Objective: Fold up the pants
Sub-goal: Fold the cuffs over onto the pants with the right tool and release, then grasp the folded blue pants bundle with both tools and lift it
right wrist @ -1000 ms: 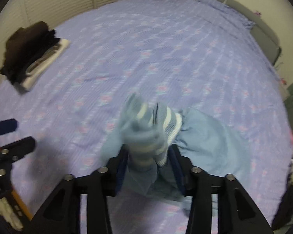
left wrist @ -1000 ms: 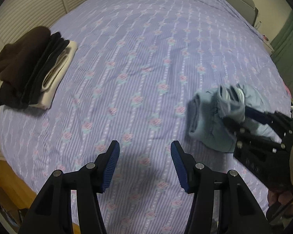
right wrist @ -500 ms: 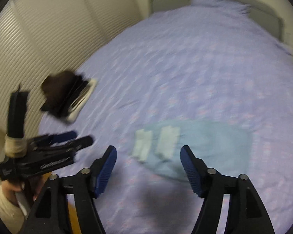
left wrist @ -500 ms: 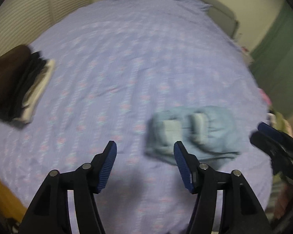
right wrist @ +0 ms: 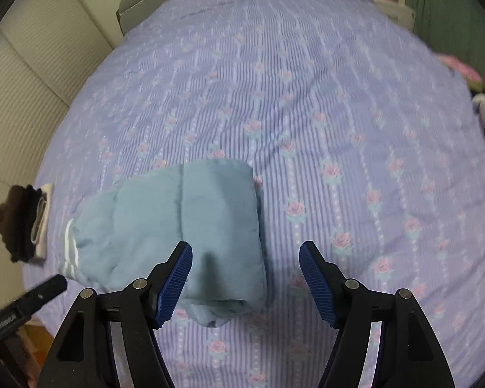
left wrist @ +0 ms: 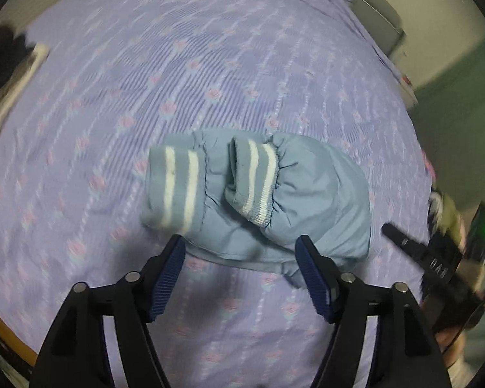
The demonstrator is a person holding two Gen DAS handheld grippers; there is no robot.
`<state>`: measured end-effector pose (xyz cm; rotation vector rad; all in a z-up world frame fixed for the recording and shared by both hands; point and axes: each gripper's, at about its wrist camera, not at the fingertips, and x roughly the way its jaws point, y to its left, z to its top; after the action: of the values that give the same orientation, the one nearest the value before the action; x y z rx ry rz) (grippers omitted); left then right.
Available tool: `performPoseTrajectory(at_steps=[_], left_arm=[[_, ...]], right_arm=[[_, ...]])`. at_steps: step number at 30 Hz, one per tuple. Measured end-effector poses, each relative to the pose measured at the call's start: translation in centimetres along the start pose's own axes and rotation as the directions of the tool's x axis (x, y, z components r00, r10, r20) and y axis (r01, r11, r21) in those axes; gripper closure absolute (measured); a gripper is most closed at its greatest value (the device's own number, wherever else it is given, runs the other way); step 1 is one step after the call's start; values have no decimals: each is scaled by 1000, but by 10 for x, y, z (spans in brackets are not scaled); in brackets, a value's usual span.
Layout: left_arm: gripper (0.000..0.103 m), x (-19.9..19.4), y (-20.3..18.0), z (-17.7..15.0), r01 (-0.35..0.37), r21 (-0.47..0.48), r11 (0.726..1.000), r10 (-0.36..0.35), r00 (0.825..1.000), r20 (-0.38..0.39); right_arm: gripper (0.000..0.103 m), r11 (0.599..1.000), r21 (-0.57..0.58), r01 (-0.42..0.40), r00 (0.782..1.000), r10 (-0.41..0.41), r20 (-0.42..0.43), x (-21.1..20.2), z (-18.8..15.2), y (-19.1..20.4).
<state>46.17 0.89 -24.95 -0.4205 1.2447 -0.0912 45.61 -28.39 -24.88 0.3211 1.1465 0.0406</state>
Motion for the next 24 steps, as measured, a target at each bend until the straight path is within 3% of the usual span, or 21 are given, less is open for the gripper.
performPoseTrajectory(at_steps=[7, 12, 15, 24], left_arm=[[16, 8, 6, -1, 44, -160, 986, -38, 999, 39], [14, 22, 15, 2, 0, -207, 978, 7, 999, 32], [14, 32, 28, -1, -13, -245, 969, 16, 1000, 14], [10, 61, 71, -4, 67, -356, 932, -73, 997, -3]], right_arm=[[33, 996, 7, -89, 994, 89, -63, 38, 1, 4], [33, 992, -12, -125, 984, 123, -127, 63, -7, 13], [33, 992, -37, -117, 985, 112, -130, 65, -14, 21], [33, 992, -79, -100, 986, 88, -141, 69, -20, 37]])
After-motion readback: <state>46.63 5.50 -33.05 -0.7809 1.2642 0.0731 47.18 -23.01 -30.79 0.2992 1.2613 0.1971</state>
